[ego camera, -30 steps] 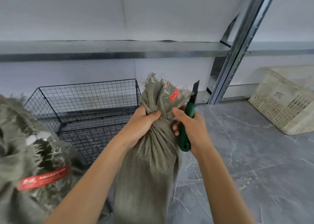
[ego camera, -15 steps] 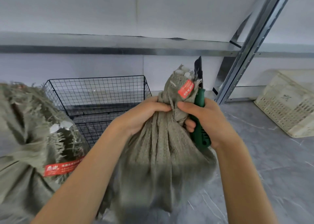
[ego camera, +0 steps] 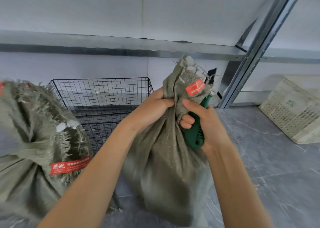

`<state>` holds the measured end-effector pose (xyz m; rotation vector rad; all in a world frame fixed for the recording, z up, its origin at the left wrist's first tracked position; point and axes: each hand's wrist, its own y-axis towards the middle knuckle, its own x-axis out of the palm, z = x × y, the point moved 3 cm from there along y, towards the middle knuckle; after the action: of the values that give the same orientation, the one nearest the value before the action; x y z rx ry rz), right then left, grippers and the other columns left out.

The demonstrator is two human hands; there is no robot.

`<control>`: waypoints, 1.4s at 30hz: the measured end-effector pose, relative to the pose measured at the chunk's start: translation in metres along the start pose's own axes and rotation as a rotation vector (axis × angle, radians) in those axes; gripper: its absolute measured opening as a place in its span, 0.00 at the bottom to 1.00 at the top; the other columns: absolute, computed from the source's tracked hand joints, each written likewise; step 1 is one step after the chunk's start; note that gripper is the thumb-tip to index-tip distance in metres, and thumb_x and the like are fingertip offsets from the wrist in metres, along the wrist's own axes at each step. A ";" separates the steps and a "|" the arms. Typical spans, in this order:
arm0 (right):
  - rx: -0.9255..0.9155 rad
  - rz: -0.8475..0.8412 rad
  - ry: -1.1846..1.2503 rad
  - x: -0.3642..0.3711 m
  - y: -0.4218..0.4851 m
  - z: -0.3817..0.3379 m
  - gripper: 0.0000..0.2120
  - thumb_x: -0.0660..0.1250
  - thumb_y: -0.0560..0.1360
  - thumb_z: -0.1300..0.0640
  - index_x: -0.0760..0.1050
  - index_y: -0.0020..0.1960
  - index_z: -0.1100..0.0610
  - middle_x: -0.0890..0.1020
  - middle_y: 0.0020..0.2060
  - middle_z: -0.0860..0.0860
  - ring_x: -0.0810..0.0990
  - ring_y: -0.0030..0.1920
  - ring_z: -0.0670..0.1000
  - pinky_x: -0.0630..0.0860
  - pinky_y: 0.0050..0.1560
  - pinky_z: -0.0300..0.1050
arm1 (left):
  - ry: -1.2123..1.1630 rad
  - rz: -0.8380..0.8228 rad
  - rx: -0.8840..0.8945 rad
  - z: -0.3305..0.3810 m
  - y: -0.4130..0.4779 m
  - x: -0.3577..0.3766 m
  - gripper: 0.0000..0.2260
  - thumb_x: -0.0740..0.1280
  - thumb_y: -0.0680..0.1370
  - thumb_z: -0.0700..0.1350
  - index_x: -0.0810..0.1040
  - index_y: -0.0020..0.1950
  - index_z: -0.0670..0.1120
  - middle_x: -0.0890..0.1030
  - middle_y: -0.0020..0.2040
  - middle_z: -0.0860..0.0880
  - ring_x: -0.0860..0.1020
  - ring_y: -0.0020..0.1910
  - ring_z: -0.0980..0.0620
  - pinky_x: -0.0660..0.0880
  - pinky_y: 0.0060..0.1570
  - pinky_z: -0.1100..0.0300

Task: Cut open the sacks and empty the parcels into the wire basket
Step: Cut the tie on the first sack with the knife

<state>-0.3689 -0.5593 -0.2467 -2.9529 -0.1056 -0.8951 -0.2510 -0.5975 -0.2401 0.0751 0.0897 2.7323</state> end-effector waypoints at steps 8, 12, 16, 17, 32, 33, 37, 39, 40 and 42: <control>-0.045 0.090 -0.438 -0.002 0.010 0.034 0.04 0.67 0.74 0.68 0.75 0.43 0.60 0.74 0.32 0.54 0.73 0.29 0.48 0.72 0.25 0.40 | -0.023 0.276 0.000 -0.028 -0.006 -0.033 0.16 0.57 0.76 0.29 0.79 0.51 0.44 0.84 0.43 0.44 0.83 0.42 0.45 0.80 0.41 0.54; -0.126 0.168 -0.497 0.004 0.008 0.036 0.08 0.67 0.74 0.67 0.76 0.43 0.55 0.77 0.33 0.50 0.74 0.30 0.44 0.73 0.27 0.39 | -0.096 0.473 0.011 -0.034 -0.009 -0.045 0.18 0.58 0.75 0.27 0.80 0.54 0.46 0.84 0.50 0.47 0.82 0.52 0.48 0.80 0.49 0.56; -0.134 0.263 -0.468 0.007 0.007 0.033 0.06 0.67 0.75 0.66 0.73 0.43 0.57 0.76 0.31 0.52 0.73 0.27 0.48 0.72 0.26 0.40 | -0.164 0.627 0.052 -0.033 -0.012 -0.059 0.20 0.59 0.73 0.28 0.78 0.59 0.44 0.82 0.55 0.44 0.80 0.56 0.45 0.76 0.57 0.44; -0.121 0.256 -0.445 0.008 0.006 0.032 0.05 0.67 0.75 0.65 0.73 0.43 0.58 0.75 0.29 0.53 0.73 0.26 0.49 0.72 0.27 0.41 | -0.165 0.655 0.066 -0.030 -0.013 -0.062 0.20 0.59 0.73 0.29 0.78 0.59 0.45 0.82 0.55 0.44 0.80 0.56 0.46 0.76 0.57 0.44; -0.109 -0.148 0.027 0.057 -0.014 -0.002 0.13 0.64 0.75 0.64 0.64 0.35 0.57 0.70 0.22 0.48 0.69 0.22 0.46 0.68 0.24 0.38 | -0.011 0.601 0.174 -0.004 0.003 -0.066 0.18 0.59 0.70 0.33 0.76 0.59 0.39 0.81 0.54 0.40 0.79 0.55 0.42 0.75 0.57 0.41; -0.102 -0.148 0.020 0.056 -0.012 0.001 0.12 0.64 0.76 0.65 0.66 0.36 0.56 0.70 0.22 0.48 0.70 0.22 0.47 0.69 0.24 0.39 | 0.045 0.581 0.184 -0.006 0.005 -0.065 0.18 0.59 0.71 0.33 0.77 0.59 0.40 0.82 0.54 0.40 0.79 0.55 0.42 0.75 0.57 0.40; -0.034 -0.059 -0.083 0.044 0.000 0.022 0.12 0.65 0.76 0.65 0.72 0.35 0.54 0.72 0.23 0.51 0.70 0.24 0.49 0.71 0.26 0.41 | 0.233 0.528 0.132 -0.028 0.004 -0.066 0.13 0.60 0.74 0.31 0.75 0.57 0.40 0.81 0.53 0.41 0.79 0.55 0.44 0.75 0.57 0.43; 0.008 -0.011 -0.140 0.038 0.004 0.030 0.10 0.66 0.76 0.64 0.70 0.37 0.56 0.72 0.24 0.52 0.70 0.25 0.50 0.71 0.26 0.41 | 0.376 0.560 0.137 -0.036 -0.002 -0.067 0.13 0.64 0.75 0.37 0.73 0.60 0.41 0.78 0.57 0.43 0.76 0.58 0.46 0.73 0.60 0.46; 0.016 0.006 -0.166 0.037 0.005 0.032 0.10 0.66 0.76 0.64 0.70 0.38 0.56 0.72 0.25 0.52 0.71 0.25 0.50 0.71 0.27 0.41 | 0.479 0.650 0.125 -0.038 -0.007 -0.068 0.16 0.66 0.75 0.41 0.71 0.63 0.41 0.74 0.60 0.44 0.73 0.61 0.47 0.71 0.63 0.50; 0.010 0.023 -0.199 0.036 0.006 0.035 0.10 0.66 0.76 0.65 0.70 0.38 0.56 0.72 0.24 0.51 0.71 0.25 0.50 0.72 0.27 0.42 | 0.626 0.961 0.117 -0.034 -0.027 -0.066 0.20 0.69 0.75 0.45 0.69 0.64 0.42 0.69 0.60 0.47 0.68 0.60 0.50 0.67 0.60 0.59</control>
<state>-0.3193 -0.5608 -0.2557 -3.0189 -0.0845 -0.5939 -0.1821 -0.6007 -0.2782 -0.9364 0.5004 3.5673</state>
